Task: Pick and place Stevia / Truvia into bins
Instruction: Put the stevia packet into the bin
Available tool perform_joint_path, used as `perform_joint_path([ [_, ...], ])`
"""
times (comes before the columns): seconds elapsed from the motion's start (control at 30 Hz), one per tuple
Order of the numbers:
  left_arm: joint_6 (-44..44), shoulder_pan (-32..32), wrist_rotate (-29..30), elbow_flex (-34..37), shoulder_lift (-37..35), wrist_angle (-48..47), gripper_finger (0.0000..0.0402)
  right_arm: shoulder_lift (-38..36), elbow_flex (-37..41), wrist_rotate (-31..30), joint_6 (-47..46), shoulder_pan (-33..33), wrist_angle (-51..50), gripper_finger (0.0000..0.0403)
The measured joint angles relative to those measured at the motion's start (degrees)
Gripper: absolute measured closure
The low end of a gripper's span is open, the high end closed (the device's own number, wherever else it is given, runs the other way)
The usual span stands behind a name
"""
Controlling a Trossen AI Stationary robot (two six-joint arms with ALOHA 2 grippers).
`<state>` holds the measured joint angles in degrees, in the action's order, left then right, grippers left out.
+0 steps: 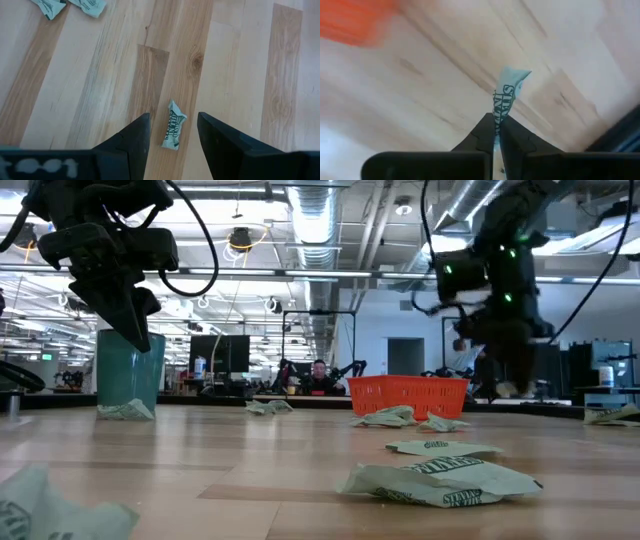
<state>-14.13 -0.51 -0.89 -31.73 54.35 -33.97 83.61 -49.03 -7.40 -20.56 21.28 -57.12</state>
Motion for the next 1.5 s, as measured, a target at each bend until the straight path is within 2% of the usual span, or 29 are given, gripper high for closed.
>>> perform_joint_path([
  [0.27,0.0,0.0,0.0,0.0,0.0,0.0,0.0248,0.0,-10.0,-0.1,0.6,-8.0,6.0,0.0399],
  [0.43,0.0,0.0,0.0,0.0,0.0,0.0,0.0248,-0.1,-11.4,0.0,1.5,-10.8,15.6,0.0377],
  [0.67,0.0,0.0,-0.7,2.1,0.0,0.0,0.0248,0.1,-11.4,0.0,5.3,-10.9,19.0,0.0339],
  [1.13,0.0,0.1,-1.3,6.9,0.0,2.8,0.0247,0.1,-11.4,-0.1,5.7,-9.1,19.9,0.0275],
  [1.37,3.1,2.5,-1.5,6.9,0.1,7.1,0.0222,0.1,-11.4,-0.1,5.7,-9.1,19.9,0.0253],
  [1.5,4.7,4.8,-1.3,6.9,2.4,6.9,0.0206,0.1,-11.4,-0.1,5.6,-9.1,19.9,0.0247],
])
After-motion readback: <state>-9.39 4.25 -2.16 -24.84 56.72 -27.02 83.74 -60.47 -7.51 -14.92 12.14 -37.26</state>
